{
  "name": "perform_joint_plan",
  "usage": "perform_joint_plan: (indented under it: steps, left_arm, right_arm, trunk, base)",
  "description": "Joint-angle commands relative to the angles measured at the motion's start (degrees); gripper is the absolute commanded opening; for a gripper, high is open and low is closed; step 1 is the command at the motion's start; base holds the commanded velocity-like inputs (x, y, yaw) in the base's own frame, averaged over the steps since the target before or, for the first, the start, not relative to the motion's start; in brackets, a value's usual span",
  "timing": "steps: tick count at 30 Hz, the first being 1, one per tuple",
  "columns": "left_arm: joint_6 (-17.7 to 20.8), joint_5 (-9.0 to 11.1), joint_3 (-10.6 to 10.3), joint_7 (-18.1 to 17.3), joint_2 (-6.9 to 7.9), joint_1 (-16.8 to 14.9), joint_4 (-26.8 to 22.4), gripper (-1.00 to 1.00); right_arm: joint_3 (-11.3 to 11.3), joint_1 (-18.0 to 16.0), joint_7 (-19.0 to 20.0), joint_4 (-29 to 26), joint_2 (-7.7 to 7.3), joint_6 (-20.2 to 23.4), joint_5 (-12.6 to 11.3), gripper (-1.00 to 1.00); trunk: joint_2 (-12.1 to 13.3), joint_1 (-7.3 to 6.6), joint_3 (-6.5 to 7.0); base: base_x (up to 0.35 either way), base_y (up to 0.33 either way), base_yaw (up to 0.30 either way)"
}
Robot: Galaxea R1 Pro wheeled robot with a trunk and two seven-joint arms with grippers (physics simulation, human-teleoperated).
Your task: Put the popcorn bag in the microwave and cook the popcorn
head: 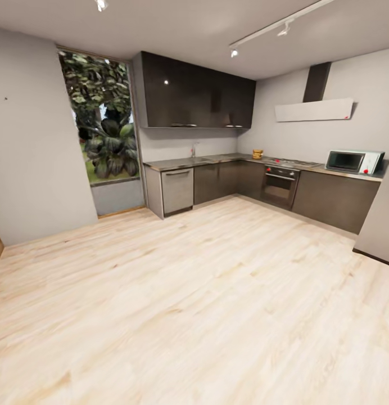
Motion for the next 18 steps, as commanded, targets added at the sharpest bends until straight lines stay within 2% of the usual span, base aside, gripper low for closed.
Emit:
perform_joint_plan:
  steps: [1, 18]
  left_arm:
    - [0.0, 0.4, 0.0, 0.1, -0.01, 0.0, -0.1, 1.0]
    - [-0.4, 0.4, 0.0, 0.1, -0.01, 0.0, -0.1, 1.0]
  right_arm:
    - [0.0, 0.0, -0.1, 0.0, -0.03, -0.1, 0.2, 1.0]
    - [0.0, 0.0, 0.1, 0.0, -0.16, -0.1, 0.1, 1.0]
  trunk:
    - [0.0, 0.03, -0.05]
    - [0.0, 0.03, -0.05]
  base:
    - [0.326, 0.0, 0.0]
    - [0.326, 0.0, 0.0]
